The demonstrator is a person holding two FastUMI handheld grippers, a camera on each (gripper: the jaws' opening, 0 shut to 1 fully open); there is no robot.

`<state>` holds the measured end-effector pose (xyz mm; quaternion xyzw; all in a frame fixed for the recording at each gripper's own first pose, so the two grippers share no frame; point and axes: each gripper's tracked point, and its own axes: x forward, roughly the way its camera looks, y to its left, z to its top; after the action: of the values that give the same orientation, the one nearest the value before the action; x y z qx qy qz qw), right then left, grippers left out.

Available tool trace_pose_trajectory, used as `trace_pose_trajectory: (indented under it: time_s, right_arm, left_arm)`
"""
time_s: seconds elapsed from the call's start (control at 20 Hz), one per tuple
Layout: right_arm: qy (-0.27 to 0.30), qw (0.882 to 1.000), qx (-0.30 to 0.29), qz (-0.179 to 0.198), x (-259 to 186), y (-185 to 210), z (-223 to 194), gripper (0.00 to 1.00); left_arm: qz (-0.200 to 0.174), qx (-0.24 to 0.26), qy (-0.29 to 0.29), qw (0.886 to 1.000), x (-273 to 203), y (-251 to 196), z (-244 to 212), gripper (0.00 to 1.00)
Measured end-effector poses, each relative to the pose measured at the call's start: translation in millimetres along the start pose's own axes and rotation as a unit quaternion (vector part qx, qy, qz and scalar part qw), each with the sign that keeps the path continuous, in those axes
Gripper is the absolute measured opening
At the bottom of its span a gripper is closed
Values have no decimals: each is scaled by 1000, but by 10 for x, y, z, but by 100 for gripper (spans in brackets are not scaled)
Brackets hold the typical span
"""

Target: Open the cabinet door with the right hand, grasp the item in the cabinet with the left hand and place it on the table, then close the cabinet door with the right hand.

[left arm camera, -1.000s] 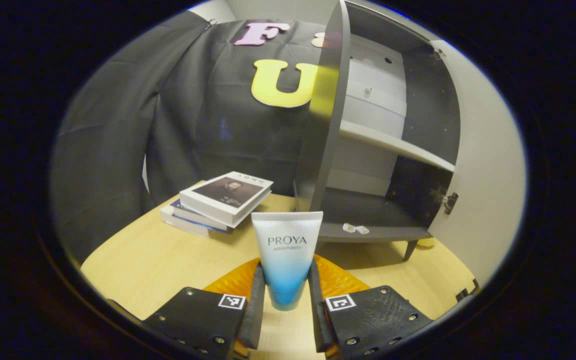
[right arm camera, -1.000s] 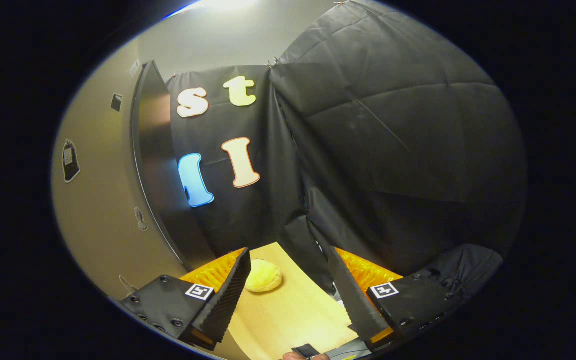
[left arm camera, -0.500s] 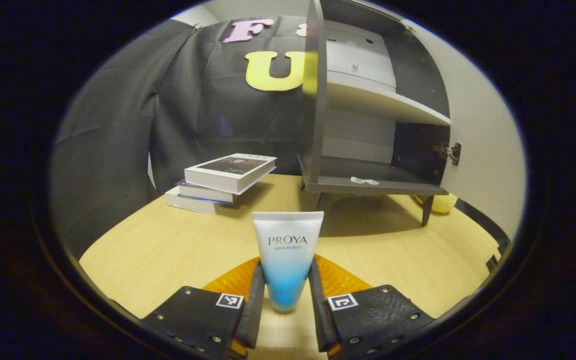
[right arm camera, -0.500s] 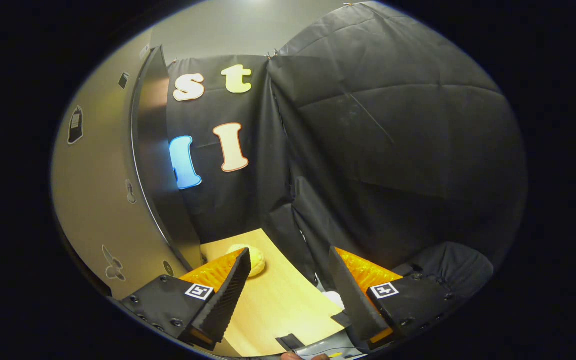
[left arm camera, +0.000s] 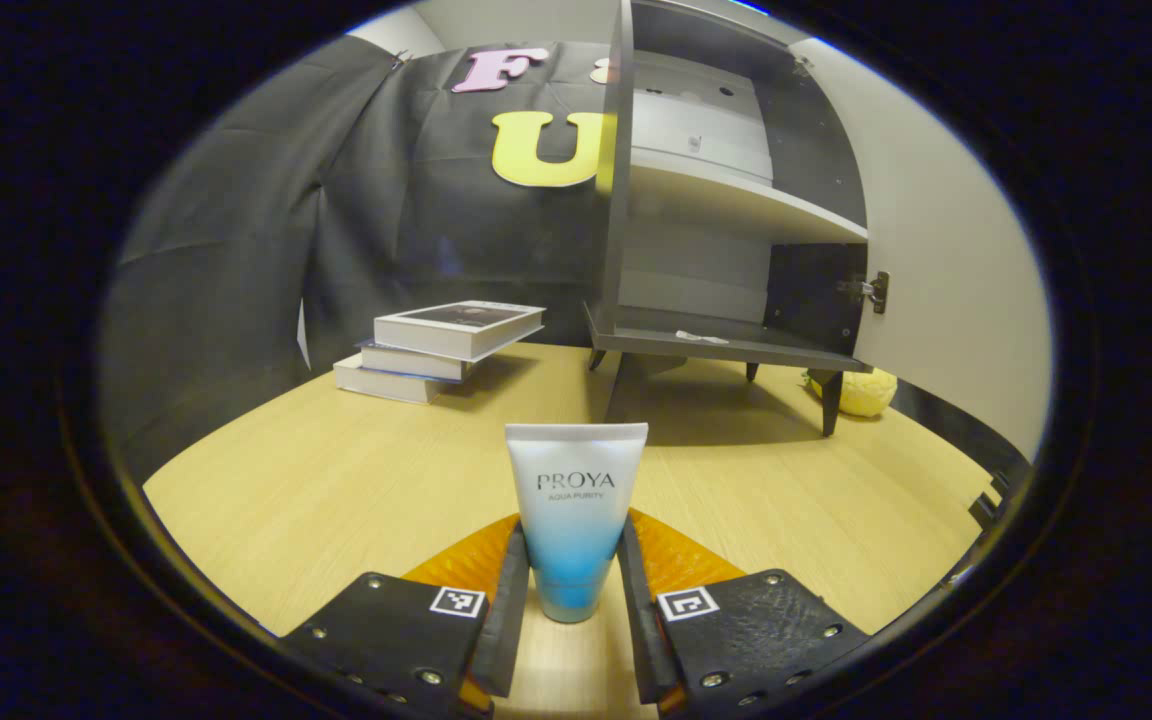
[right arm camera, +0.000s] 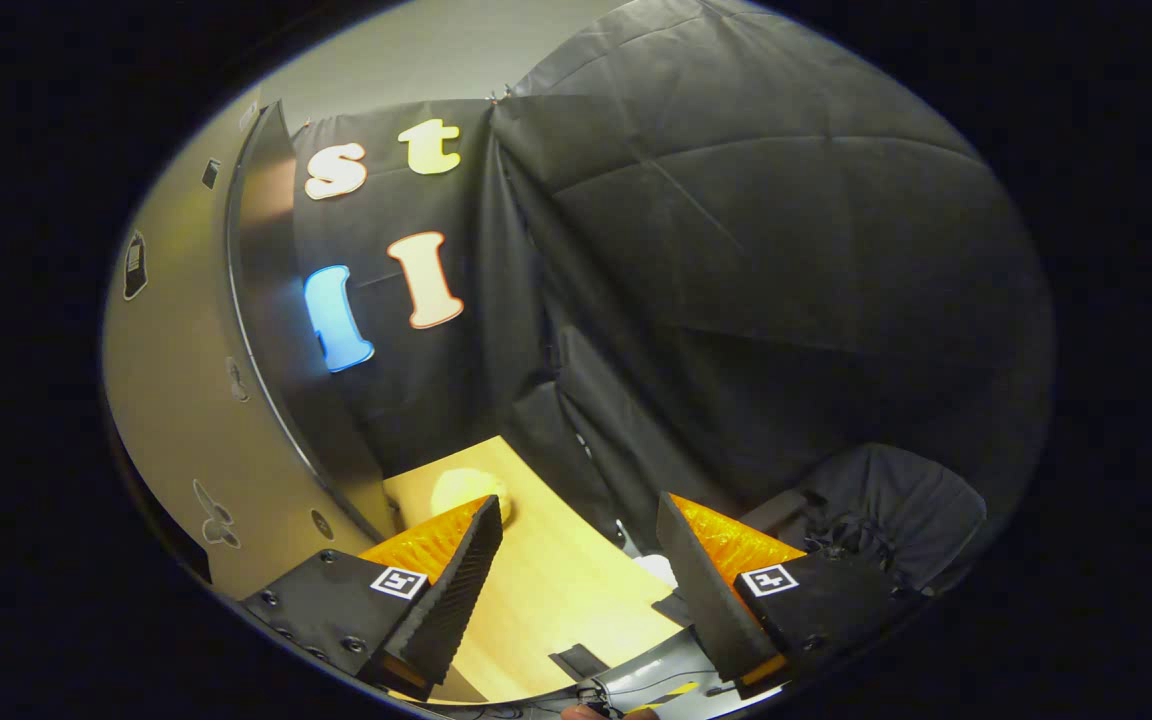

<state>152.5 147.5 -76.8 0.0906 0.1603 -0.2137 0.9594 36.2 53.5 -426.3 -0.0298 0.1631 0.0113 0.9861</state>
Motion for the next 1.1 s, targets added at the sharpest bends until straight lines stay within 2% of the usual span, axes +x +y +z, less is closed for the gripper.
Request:
trace_pose_trajectory:
  time_s: [0.05,0.15,0.2,0.25,0.3,0.35,0.4,0.55,0.6,0.7,0.8,0.85,0.9,0.95,1.1]
  right_arm:
    - [-5,1000,-3,-7,-38,-34,-13,98]
    - [-10,1000,-5,-13,-94,-67,-32,98]
    - [-11,1000,-2,-13,-121,-74,-46,98]
    - [-11,1000,2,-12,-139,-66,-69,98]
    - [-10,1000,4,-12,-159,-59,-87,98]
    - [-10,1000,5,-11,-182,-60,-120,98]
    - [-11,1000,5,-11,-208,-50,-146,98]
    - [-12,1000,6,-7,-270,-18,-190,98]
    - [-14,1000,10,-6,-282,-21,-197,98]
    - [-19,1000,18,-2,-307,-33,-222,98]
    - [-23,999,23,9,-270,-38,-232,98]
    - [-21,999,24,28,-243,24,-228,98]
    - [-19,999,21,44,-206,84,-223,93]
    - [-19,998,17,56,-157,93,-184,98]
    - [-24,996,9,86,-97,129,35,98]
  left_arm:
    - [-1,-1,2,1000,-28,-5,-13,52]
    - [-1,10,0,1000,-99,25,9,46]
    - [-5,14,4,1000,-104,7,-26,58]
    - [-11,18,5,1000,-107,-7,-30,58]
    - [-15,23,8,1000,-126,-9,-24,52]
    - [-20,27,7,999,-130,-13,7,52]
    - [-23,31,1,999,-153,-18,62,58]
    - [-28,43,0,999,-234,-17,192,92]
    - [-26,49,-2,998,-275,-6,273,95]
    - [-24,57,-10,998,-446,-3,469,99]
    - [-21,54,-2,998,-653,-16,656,95]
    - [-18,56,3,998,-801,-31,758,92]
    - [-12,58,2,998,-967,-39,896,95]
    - [-13,56,-2,998,-1145,-96,1046,95]
    - [3,48,-18,999,-1553,-243,1557,95]
